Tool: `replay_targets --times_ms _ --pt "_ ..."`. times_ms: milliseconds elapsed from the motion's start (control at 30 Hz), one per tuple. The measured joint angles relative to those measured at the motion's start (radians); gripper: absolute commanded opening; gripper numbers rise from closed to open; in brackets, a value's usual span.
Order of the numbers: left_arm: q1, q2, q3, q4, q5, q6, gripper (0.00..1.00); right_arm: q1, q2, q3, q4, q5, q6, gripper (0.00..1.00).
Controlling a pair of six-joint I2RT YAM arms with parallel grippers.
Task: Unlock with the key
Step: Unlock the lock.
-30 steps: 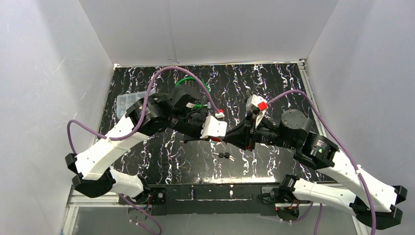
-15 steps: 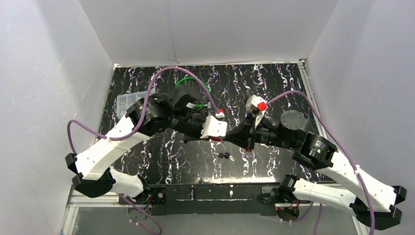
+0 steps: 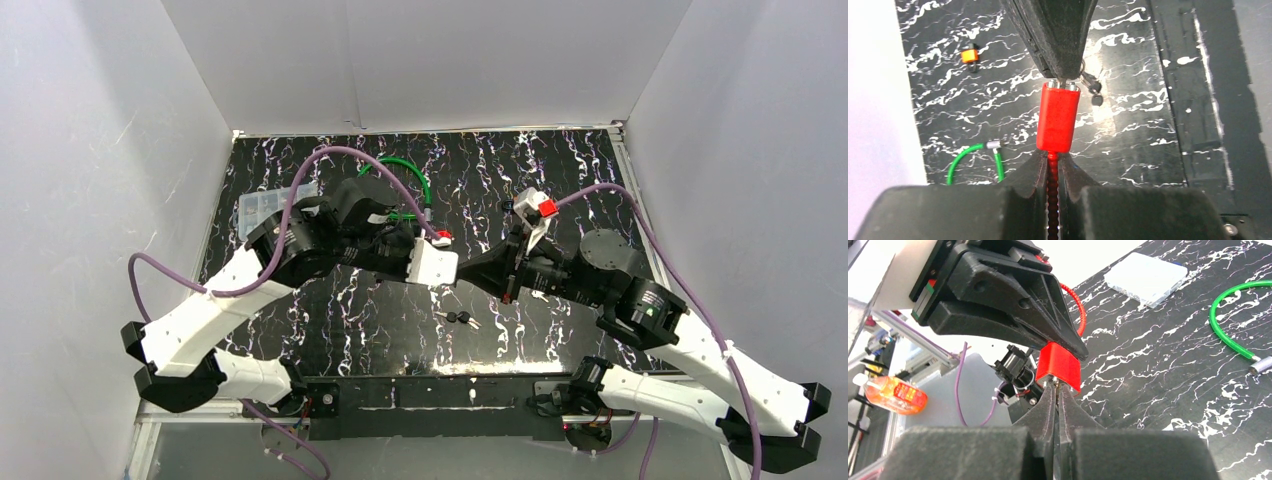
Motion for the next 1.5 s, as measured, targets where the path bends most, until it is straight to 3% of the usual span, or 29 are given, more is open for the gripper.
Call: replay_targets --times_ms 467,700,1233,1300,1367,1433,1500 --pt "-0.004 -0.117 -0.224 0.315 -0.099 0.229 0.0 -0.084 -0.026 -0.079 0.109 0.025 0.184 0.01" --pt "-0.005 -0.142 -0.314 0.524 -0.156 0.362 0.0 -0.257 -0.024 -0.112 0.201 -0.112 0.356 0.01" --pt "-0.019 -0.233 -0.534 0.852 -0.176 0.722 0.0 -0.351 -0.02 -0.169 0.312 -0.251 0.498 0.01" --pt "-0.022 -0.238 -0.543 0.87 -0.176 0.75 0.0 -0.353 -0.02 -0.17 0.321 -0.259 0.5 0.2" --pt "-0.025 -0.244 -0.551 0.885 -0.175 0.771 0.0 -0.355 -0.021 -0.17 0.324 -0.264 0.503 0.5" --pt "-0.029 -0.245 -0.562 0.911 -0.17 0.792 0.0 -0.355 -0.028 -0.17 0.315 -0.26 0.505 0.66" --pt "-0.033 -0.251 -0.571 0.939 -0.165 0.807 0.0 -0.36 -0.041 -0.171 0.297 -0.25 0.501 0.72"
